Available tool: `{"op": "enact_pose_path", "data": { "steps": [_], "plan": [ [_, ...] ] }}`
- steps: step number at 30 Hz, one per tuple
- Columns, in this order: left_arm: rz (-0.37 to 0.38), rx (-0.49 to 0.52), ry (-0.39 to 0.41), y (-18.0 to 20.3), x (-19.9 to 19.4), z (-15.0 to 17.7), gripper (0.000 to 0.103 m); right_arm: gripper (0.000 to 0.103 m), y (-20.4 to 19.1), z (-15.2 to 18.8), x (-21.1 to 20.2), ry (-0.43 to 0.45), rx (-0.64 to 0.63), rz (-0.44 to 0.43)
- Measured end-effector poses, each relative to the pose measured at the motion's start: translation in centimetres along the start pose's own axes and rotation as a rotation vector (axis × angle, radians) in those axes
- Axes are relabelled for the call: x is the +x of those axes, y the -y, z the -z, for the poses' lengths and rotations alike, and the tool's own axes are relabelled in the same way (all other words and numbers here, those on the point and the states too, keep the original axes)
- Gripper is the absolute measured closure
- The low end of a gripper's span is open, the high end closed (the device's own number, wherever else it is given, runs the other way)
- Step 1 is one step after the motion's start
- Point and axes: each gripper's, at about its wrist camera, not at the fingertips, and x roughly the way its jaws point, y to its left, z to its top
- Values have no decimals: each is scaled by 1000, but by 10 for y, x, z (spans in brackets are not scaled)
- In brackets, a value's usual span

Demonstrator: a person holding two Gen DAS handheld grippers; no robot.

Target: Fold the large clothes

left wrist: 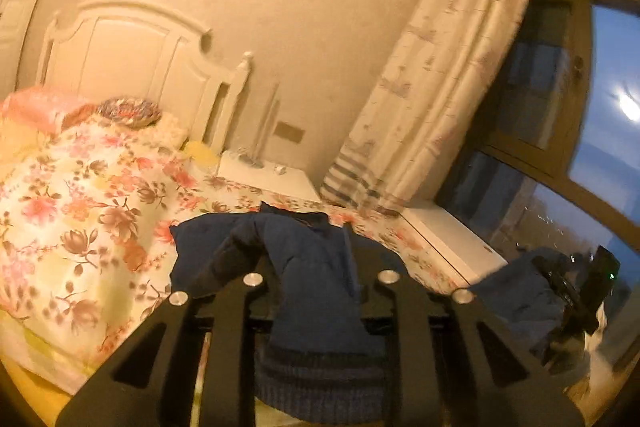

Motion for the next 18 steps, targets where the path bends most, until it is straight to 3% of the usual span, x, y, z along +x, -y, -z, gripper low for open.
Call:
{"op": "enact_pose_path", "data": {
  "steps": [3, 6, 7, 9, 10, 12, 13, 18],
  "plan": [
    [-46, -71, -71, -21, 62, -24, 75, 82, 11, -19, 70, -83, 9, -3],
    [-35, -135, -232, -50, 148, -38, 71, 77, 45, -22, 166, -224, 145, -56],
    [-14, -181, -285, -63, 175, -38, 68, 71, 60, -17, 202, -282, 213, -97],
    [17, -287, -398, -93, 230, -40, 62, 37, 91, -5, 257, -366, 363, -199],
    [16, -323, -449, -107, 251, -39, 61, 4, 104, 2, 273, -384, 429, -230],
    [-9, -398, -526, -136, 281, -36, 58, 4, 130, 16, 296, -395, 544, -257],
    [-32, -425, -551, -150, 294, -36, 58, 4, 147, 22, 309, -402, 576, -230],
    [-81, -512, -622, -201, 320, -41, 48, 4, 178, 38, 323, -472, 472, -18]
  ]
}}
